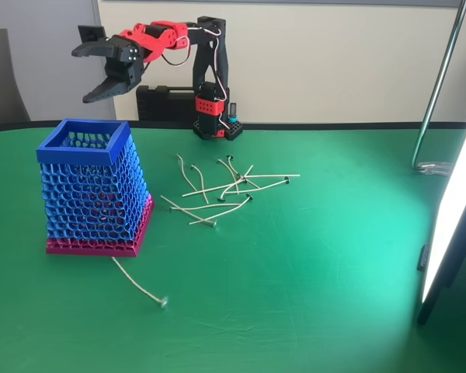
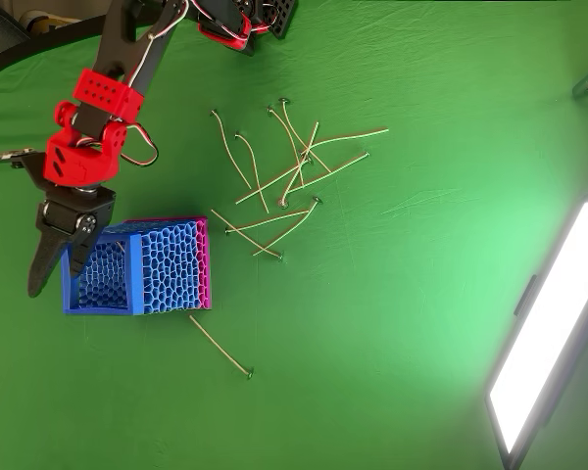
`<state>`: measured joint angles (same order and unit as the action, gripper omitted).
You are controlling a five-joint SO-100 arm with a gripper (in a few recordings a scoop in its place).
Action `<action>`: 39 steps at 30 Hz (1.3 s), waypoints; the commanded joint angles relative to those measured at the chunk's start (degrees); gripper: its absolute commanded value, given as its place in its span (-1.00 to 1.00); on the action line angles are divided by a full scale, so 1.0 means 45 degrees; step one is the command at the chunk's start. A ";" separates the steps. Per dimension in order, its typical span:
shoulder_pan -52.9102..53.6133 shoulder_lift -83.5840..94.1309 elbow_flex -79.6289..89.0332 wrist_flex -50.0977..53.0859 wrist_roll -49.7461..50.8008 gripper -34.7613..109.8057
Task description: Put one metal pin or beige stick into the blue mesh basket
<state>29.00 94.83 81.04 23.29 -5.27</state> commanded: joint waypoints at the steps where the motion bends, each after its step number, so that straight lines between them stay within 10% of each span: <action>1: 0.0117 0.0703 -0.0117 -0.0137 0.0117 0.03; 5: 0.0059 0.0820 -0.0059 0.0273 0.0273 0.01; 10: 0.0078 0.1113 0.0078 0.0664 0.0430 -0.51; 39: -0.4727 1.2266 0.8672 0.5469 0.0234 -0.51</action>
<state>9.14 145.37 117.16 47.55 -4.13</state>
